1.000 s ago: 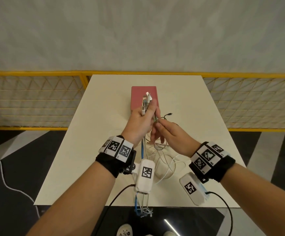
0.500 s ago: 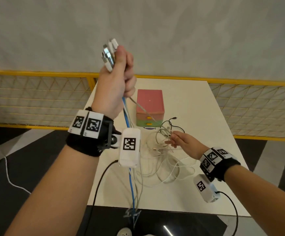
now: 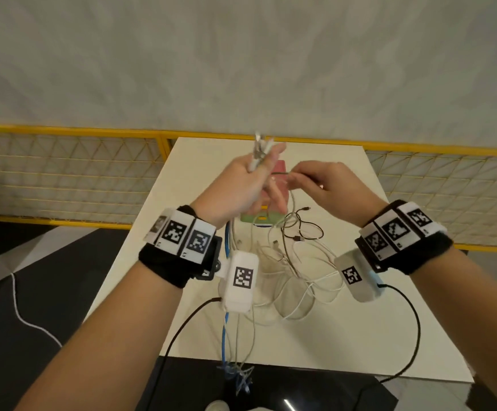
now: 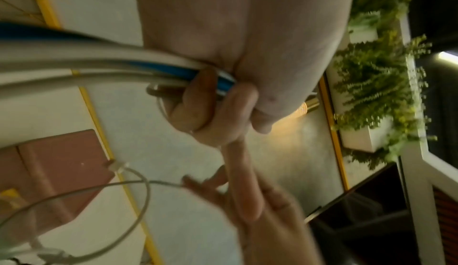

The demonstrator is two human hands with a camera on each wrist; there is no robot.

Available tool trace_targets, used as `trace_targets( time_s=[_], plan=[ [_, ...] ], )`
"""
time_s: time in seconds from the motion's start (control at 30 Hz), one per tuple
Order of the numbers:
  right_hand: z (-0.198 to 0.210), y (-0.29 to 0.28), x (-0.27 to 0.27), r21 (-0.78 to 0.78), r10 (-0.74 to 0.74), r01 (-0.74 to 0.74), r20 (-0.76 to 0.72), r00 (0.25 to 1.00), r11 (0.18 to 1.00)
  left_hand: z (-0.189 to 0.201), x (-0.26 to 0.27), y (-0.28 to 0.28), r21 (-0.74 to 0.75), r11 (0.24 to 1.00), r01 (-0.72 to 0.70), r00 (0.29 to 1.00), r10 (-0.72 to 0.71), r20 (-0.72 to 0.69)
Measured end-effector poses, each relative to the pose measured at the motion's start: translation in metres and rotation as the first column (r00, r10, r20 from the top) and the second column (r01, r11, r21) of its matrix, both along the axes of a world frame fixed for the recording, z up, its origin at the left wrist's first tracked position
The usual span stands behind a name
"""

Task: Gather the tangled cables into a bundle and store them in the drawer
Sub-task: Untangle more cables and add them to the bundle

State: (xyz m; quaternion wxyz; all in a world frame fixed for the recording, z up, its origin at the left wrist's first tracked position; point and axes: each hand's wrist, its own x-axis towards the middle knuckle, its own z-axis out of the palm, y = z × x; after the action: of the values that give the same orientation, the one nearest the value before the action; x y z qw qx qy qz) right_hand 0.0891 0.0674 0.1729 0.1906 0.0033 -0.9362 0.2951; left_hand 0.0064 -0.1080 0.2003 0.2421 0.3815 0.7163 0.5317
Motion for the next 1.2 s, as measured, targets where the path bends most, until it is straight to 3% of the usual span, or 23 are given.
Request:
trace_targets(
  time_s=[0.13, 0.2, 0.33, 0.4, 0.57, 0.63, 0.73, 0.87, 1.07, 1.2],
  plan=[
    [0.02, 0.0, -0.001, 0.126, 0.076, -0.069, -0.046, 0.996, 0.99, -0.008, 0.006, 0.005, -0.096, 0.995, -0.005, 0.993, -0.006, -0.114],
    [0.018, 0.01, 0.001, 0.038, 0.059, -0.058, -0.024, 0.998, 0.998, -0.004, 0.0, 0.002, -0.038, 0.993, -0.115, 0.981, 0.107, -0.162],
    [-0.019, 0.029, 0.008, -0.241, -0.007, 0.036, 0.119, 0.993, 0.97, 0.011, -0.02, -0.01, 0.277, 0.909, -0.311, 0.95, 0.302, 0.077],
    [-0.035, 0.033, 0.01, -0.25, -0.02, 0.068, 0.192, 0.981, 0.966, 0.014, -0.025, -0.015, 0.283, 0.891, -0.356, 0.934, 0.339, 0.108],
    [-0.021, 0.035, 0.003, 0.0, -0.088, 0.089, 0.154, 0.984, 0.996, 0.011, -0.029, -0.023, 0.14, 0.913, -0.384, 0.921, 0.39, -0.017],
    [-0.011, 0.029, -0.004, 0.108, -0.032, 0.02, 0.112, 0.993, 0.994, 0.011, -0.019, -0.016, 0.121, 0.946, -0.3, 0.946, 0.312, -0.091],
    [0.01, 0.011, -0.014, 0.211, 0.094, -0.101, 0.043, 0.995, 0.972, 0.009, 0.005, 0.0, -0.04, 0.986, -0.162, 0.971, 0.152, -0.184],
    [0.034, 0.006, -0.018, 0.264, 0.16, -0.149, -0.02, 0.987, 0.953, 0.001, 0.015, 0.006, -0.043, 0.99, -0.138, 0.987, 0.134, -0.09],
    [-0.005, 0.022, -0.002, -0.137, 0.039, -0.018, 0.151, 0.988, 0.99, 0.012, 0.004, -0.014, 0.253, 0.907, -0.335, 0.942, 0.33, 0.064],
    [-0.024, 0.022, -0.002, -0.197, 0.027, 0.009, 0.18, 0.983, 0.98, 0.011, 0.002, -0.022, 0.273, 0.876, -0.398, 0.917, 0.389, 0.092]
  ],
)
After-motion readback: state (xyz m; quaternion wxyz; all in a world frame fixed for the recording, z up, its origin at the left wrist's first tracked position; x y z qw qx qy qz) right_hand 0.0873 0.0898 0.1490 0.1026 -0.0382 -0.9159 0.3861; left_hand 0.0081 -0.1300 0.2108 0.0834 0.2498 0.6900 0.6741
